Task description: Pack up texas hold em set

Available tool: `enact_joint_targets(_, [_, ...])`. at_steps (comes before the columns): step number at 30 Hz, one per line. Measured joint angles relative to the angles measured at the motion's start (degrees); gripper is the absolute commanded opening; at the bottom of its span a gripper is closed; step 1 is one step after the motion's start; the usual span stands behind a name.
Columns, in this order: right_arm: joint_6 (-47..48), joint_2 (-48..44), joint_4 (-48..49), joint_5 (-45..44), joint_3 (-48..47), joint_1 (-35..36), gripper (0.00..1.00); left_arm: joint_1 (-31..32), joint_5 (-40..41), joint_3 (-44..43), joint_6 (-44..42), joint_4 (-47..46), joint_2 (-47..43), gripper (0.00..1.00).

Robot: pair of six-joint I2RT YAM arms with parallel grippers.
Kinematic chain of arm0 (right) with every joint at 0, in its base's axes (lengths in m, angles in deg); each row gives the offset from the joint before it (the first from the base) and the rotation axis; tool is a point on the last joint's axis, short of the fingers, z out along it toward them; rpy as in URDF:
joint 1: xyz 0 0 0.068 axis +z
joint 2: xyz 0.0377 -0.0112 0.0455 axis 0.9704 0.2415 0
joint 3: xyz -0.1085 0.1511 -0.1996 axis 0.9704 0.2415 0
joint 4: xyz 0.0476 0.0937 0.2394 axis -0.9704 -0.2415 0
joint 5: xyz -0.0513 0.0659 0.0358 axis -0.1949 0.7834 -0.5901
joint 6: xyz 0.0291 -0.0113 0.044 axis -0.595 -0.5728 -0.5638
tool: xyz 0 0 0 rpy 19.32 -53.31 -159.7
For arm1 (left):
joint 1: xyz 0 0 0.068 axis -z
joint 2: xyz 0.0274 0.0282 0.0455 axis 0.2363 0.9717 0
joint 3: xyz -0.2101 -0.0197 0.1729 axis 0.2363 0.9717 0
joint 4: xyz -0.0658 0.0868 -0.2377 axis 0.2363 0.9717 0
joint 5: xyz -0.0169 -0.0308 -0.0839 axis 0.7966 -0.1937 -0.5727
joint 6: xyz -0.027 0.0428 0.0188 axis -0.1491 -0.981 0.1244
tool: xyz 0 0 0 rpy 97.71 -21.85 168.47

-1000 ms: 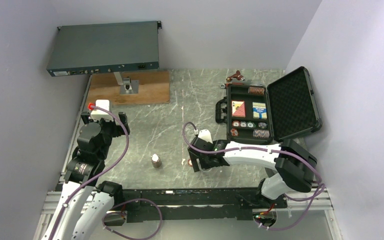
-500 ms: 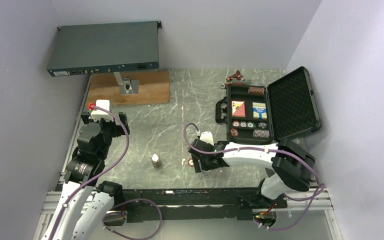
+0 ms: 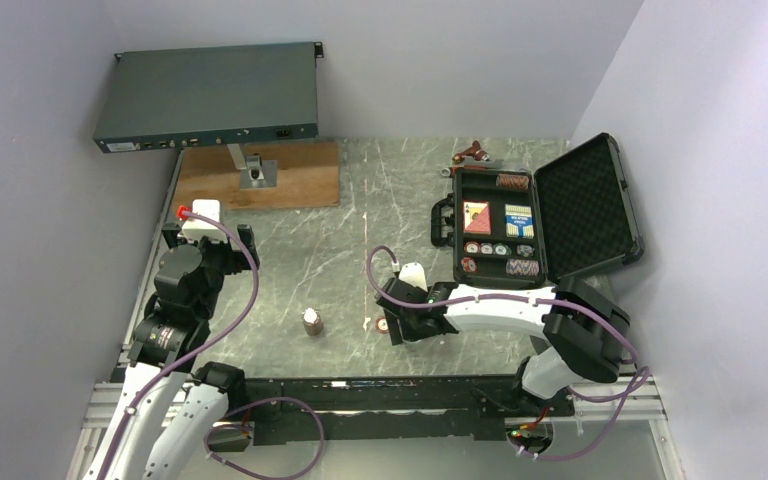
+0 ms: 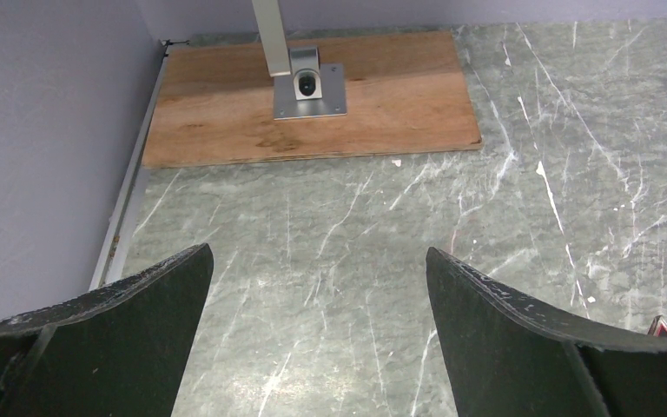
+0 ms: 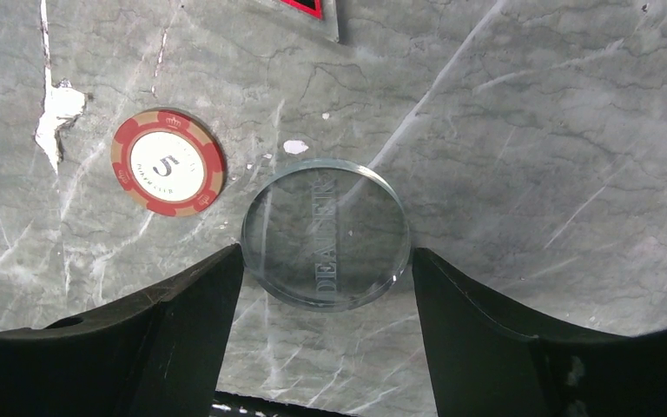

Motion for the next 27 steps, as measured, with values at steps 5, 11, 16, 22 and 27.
enact_joint_targets(5, [0.44,0.26,0.22,0.09,-0.17,0.00,0.75,0.00,0.00,0.00,0.00,0.00,0.00,1.00])
enact_joint_targets(11, [0.90,0.79,0.50,0.20,-0.68,0.00,0.72,0.00,0.00,0.00,0.00,0.00,0.00,0.99])
enact_joint_targets(16, [1.25,0.87,0.81,0.20,-0.68,-0.02,0.56,0.00,-0.02,0.00,0.00,0.00,0.00,0.99])
enact_joint_targets(22, [1.81,1.44,0.83,0.26,-1.31,0.00,0.49,0.00,-0.22,0.00,0.00,0.00,0.02,0.99])
enact_joint_targets(27, [2.73,2.25,0.31,0.24,-2.54,0.00,0.48,-0.02,-0.55,0.00,0.00,-0.02,0.02,1.00])
